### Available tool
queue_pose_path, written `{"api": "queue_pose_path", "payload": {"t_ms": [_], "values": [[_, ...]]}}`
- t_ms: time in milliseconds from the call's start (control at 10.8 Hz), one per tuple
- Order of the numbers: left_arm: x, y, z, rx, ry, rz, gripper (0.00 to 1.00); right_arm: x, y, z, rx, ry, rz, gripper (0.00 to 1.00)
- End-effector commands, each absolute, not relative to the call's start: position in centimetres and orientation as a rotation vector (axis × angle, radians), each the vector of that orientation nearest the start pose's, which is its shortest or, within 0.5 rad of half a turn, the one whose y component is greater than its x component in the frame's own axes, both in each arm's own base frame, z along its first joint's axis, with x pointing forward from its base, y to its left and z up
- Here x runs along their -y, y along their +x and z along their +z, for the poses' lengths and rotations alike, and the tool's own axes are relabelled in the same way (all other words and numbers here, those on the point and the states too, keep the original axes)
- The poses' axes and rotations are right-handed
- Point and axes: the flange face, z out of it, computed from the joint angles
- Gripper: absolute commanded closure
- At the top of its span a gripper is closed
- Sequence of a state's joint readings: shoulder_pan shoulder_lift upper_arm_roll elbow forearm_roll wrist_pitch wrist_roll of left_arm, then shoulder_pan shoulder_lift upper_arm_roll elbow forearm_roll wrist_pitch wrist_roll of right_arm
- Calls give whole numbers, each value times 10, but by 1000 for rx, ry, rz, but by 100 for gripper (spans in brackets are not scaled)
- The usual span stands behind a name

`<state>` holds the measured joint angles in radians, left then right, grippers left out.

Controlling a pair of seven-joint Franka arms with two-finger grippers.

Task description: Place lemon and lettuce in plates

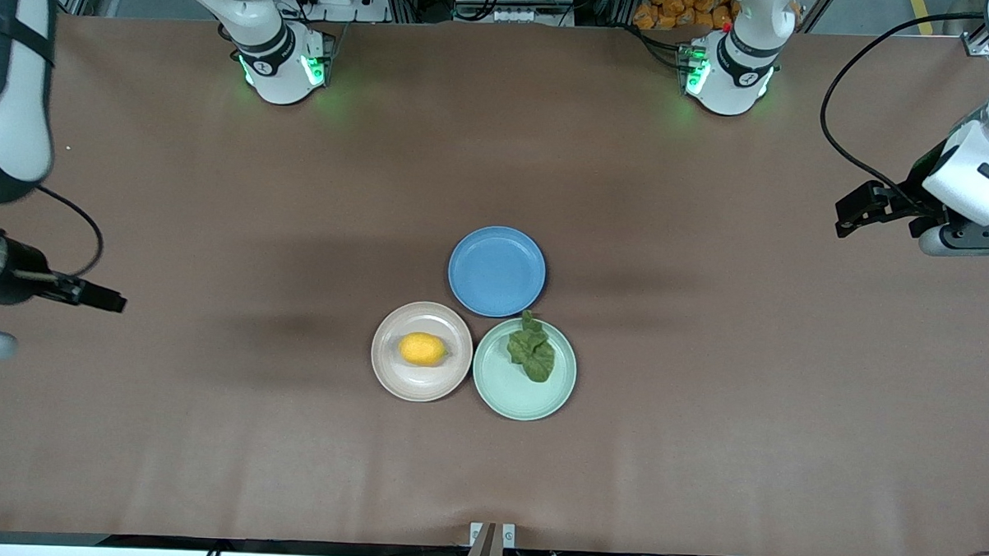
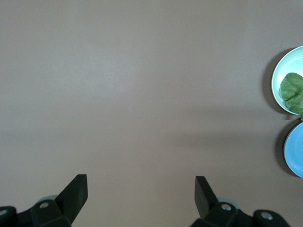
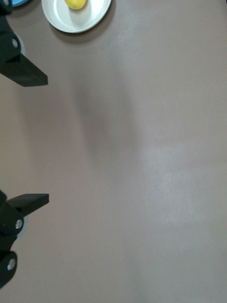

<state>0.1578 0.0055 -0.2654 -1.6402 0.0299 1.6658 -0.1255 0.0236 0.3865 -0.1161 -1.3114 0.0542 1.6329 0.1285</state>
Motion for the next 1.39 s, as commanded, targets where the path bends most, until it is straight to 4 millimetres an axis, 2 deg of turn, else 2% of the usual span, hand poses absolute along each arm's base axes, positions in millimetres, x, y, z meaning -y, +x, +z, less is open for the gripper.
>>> {"api": "queue_pose_path", "payload": {"t_ms": [0, 277, 647, 1016, 1293], "values": [[62, 566, 591, 13, -3110, -36, 0, 58, 634, 556, -312, -3109, 86, 0], [63, 567, 591, 23, -3111, -41, 0, 59, 613, 592, -309, -3103, 67, 0], [60, 566, 593, 32, -3111, -43, 0, 59, 593, 619, -258, -3122, 61, 0], [60, 567, 590, 27, -3106, -37, 0, 59, 578, 631, -190, -3121, 108, 0], [59, 567, 593, 26, -3104, -47, 0, 58, 576, 625, -209, -3118, 144, 0]]}}
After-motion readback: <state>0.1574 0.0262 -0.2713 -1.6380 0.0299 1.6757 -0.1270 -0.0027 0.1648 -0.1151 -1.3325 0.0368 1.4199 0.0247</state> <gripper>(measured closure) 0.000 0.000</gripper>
